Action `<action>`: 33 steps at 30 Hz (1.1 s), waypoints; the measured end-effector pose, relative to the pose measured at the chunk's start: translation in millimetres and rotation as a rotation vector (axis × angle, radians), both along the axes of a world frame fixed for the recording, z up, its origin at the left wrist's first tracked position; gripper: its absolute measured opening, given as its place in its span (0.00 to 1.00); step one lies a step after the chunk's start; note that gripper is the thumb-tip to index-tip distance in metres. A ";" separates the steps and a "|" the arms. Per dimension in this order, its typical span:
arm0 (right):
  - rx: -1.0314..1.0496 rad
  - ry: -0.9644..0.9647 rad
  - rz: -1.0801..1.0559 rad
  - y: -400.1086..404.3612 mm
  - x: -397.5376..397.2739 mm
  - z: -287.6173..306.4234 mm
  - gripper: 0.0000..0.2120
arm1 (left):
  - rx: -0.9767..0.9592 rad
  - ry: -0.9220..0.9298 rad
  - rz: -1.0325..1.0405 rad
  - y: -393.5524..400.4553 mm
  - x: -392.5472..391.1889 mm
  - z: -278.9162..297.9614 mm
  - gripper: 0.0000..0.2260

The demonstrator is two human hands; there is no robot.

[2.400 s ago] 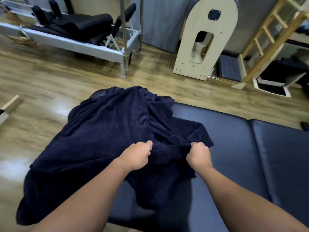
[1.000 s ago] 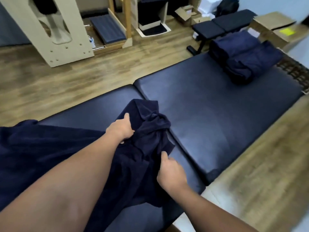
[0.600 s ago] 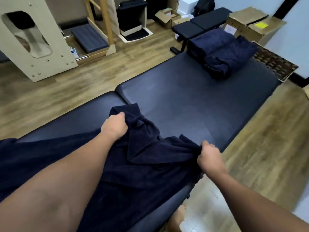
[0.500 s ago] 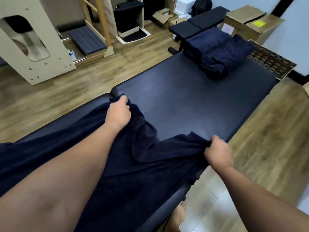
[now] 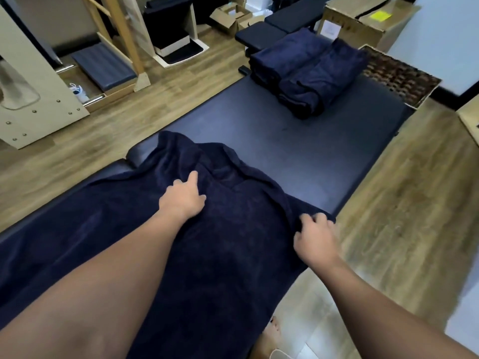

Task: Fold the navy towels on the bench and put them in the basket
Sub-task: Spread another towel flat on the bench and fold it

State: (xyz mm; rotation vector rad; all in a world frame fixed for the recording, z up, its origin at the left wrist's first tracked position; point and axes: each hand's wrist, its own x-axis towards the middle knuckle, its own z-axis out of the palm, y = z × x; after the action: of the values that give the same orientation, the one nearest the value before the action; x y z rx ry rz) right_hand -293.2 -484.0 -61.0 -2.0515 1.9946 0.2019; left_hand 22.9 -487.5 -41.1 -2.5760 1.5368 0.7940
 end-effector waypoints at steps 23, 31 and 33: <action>0.048 -0.093 0.068 -121.4 -40.8 -13.8 0.04 | -0.040 0.103 0.385 -89.2 -28.0 -42.2 0.03; -0.031 -0.131 0.062 -210.5 -47.3 -20.2 0.06 | -0.077 0.101 0.360 -179.2 -31.5 -36.7 0.07; -0.043 -0.137 0.046 -236.7 -49.8 -21.3 0.05 | -0.077 0.124 0.352 -207.3 -31.3 -34.7 0.04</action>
State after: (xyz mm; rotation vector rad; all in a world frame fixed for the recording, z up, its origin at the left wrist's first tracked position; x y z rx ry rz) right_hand -343.0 -720.7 -82.3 -2.0785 1.8877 0.0264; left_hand -8.3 -694.8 -75.8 -2.9529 1.1721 0.9555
